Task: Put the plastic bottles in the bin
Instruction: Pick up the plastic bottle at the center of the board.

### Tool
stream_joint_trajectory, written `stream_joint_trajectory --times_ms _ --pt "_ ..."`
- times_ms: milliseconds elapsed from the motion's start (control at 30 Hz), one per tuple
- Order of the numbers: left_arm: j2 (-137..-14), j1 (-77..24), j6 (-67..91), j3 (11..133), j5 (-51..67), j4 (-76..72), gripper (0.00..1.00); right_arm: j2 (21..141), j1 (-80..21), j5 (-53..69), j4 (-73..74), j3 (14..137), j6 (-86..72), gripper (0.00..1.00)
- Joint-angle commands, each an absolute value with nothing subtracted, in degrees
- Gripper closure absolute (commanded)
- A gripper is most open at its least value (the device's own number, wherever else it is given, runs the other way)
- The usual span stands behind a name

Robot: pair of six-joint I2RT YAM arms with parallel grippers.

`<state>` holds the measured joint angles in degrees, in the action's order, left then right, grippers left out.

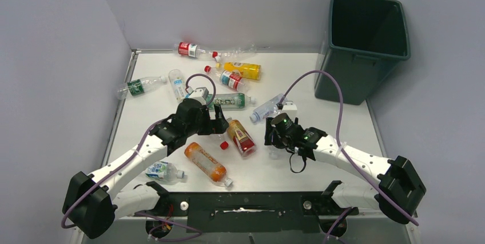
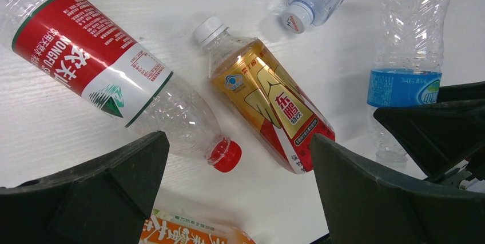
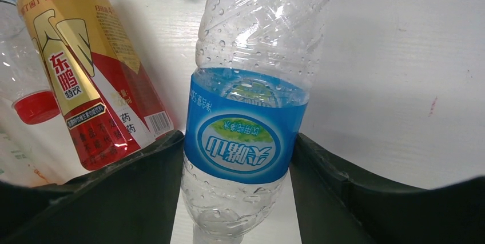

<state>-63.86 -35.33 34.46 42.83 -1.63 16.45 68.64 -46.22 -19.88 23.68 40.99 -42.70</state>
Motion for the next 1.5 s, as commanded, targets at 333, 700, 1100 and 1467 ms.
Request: stream_joint_trajectory --times_ms 333,700,1100,1467 --pt "-63.9 -35.77 34.7 44.81 -1.75 12.49 0.02 66.62 -46.58 -20.02 20.81 40.96 -42.45 0.38" --pt "-63.81 -35.88 34.8 44.69 -1.76 12.39 0.02 66.18 -46.56 -19.71 20.8 41.02 -42.41 0.39" --pt "-63.63 -35.96 34.8 44.5 -1.93 12.33 0.02 65.18 -46.6 -21.71 23.99 45.09 -39.99 0.39" --pt "-63.55 -36.12 34.89 44.62 -1.92 12.3 0.02 64.13 -46.58 -23.55 26.05 49.95 -37.26 0.39"
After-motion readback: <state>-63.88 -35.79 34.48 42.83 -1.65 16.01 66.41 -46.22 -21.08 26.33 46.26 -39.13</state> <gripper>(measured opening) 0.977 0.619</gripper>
